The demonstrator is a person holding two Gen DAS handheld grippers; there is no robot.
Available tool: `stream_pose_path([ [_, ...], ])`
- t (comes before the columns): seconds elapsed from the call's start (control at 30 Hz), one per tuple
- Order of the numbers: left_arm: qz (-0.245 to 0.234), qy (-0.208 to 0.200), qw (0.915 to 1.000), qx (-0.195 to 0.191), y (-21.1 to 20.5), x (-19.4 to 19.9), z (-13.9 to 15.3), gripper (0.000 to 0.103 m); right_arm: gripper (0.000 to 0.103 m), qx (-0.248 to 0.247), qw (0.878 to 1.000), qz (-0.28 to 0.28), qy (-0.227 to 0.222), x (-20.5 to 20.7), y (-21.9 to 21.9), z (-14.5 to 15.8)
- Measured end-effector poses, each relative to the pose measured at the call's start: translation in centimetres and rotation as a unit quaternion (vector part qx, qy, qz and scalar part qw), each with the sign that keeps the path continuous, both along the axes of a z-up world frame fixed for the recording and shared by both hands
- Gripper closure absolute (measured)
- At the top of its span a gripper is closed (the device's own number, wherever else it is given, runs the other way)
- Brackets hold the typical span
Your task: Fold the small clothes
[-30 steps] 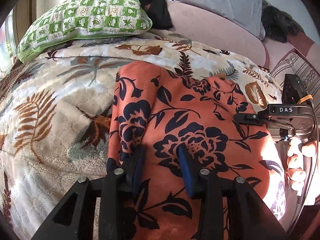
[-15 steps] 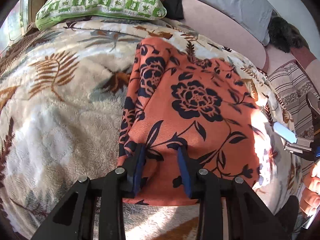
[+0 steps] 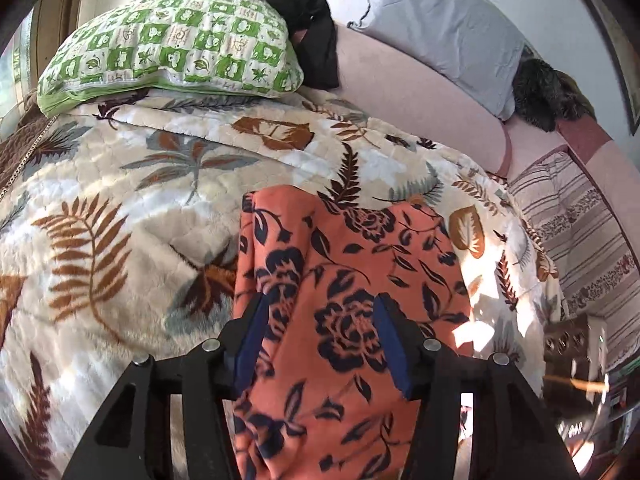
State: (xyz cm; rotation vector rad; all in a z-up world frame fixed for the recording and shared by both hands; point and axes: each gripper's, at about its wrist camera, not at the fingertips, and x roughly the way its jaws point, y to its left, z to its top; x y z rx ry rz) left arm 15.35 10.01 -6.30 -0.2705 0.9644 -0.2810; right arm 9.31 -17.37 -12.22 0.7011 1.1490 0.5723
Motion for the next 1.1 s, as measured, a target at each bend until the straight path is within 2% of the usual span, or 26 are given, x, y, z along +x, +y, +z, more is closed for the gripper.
stream_pose_path([
  [0.07,-0.006,0.020,0.9997,-0.010,0.4,2.5,-0.9,0.049,0.012,-0.002,1.000,0.007,-0.005,-0.1,0.0,-0.1],
  [0.1,-0.003,0.023,0.9997,-0.002,0.3,3.5,-1.2,0.051,0.012,-0.001,1.000,0.010,-0.005,-0.1,-0.1,-0.2],
  [0.13,-0.002,0.027,0.9995,0.016,0.1,4.3,-1.6,0.064,0.012,0.002,1.000,0.012,-0.004,-0.1,-0.2,-0.2],
  [0.2,0.004,0.072,0.9953,0.064,0.2,6.2,-4.5,0.085,0.012,0.009,1.000,0.013,-0.002,-0.1,-0.5,-0.4],
  [0.23,0.010,0.094,0.9939,0.058,0.9,6.9,-6.4,0.079,0.012,0.012,1.000,0.013,0.000,0.0,-0.6,-0.5],
  [0.3,0.034,0.094,0.9947,0.027,2.5,7.3,-7.5,0.063,0.012,0.020,1.000,0.019,-0.001,0.1,-0.5,-0.7],
  [0.33,0.032,0.092,0.9948,0.029,2.5,7.2,-7.2,0.062,0.012,0.017,1.000,0.024,-0.003,0.0,-0.4,-0.7],
  [0.4,0.027,0.077,0.9945,0.066,1.8,6.6,-6.4,0.059,0.012,0.010,0.999,0.030,-0.011,-0.1,-0.3,-0.6],
  [0.47,0.027,0.062,0.9952,0.071,1.6,5.5,-4.9,0.059,0.012,0.007,0.999,0.030,-0.011,-0.2,-0.4,-0.6],
  [0.6,0.010,0.003,0.9996,0.025,1.5,0.0,0.1,0.060,0.012,0.012,1.000,0.019,-0.001,0.0,-0.4,-0.2],
  [0.67,-0.004,-0.012,0.9998,0.017,0.6,-2.9,1.1,0.059,0.012,0.009,1.000,0.017,0.001,-0.1,-0.4,0.3],
  [0.7,-0.008,-0.002,0.9994,0.033,0.1,-3.9,0.5,0.059,0.012,0.009,1.000,0.015,-0.001,-0.2,-0.4,0.6],
  [0.73,0.002,0.016,0.9978,0.065,-0.3,-4.4,-1.1,0.059,0.012,0.012,1.000,0.012,-0.004,-0.2,-0.3,1.0],
  [0.77,0.022,0.054,0.9937,0.095,0.0,-4.5,-3.7,0.057,0.012,0.018,1.000,0.011,-0.004,-0.4,-0.3,1.2],
  [0.8,0.043,0.081,0.9934,0.069,1.0,-4.8,-5.9,0.051,0.012,0.027,1.000,0.010,0.000,-0.5,-0.2,1.2],
  [0.83,0.069,0.074,0.9946,0.021,2.3,-5.3,-6.3,0.049,0.012,0.027,1.000,0.007,0.004,-0.7,-0.2,1.2],
  [0.87,0.085,0.077,0.9935,0.002,2.9,-5.6,-5.8,0.049,0.012,0.020,1.000,0.004,0.008,-1.1,-0.3,1.2],
  [0.97,0.091,0.041,0.9948,0.020,2.1,-6.8,-3.3,0.050,0.012,0.022,1.000,0.001,-0.004,-2.8,-1.3,2.2],
  [1.1,0.082,0.021,0.9964,0.001,1.7,-7.9,-1.4,0.047,0.012,0.029,0.999,-0.030,-0.009,-4.3,-3.4,2.7],
])
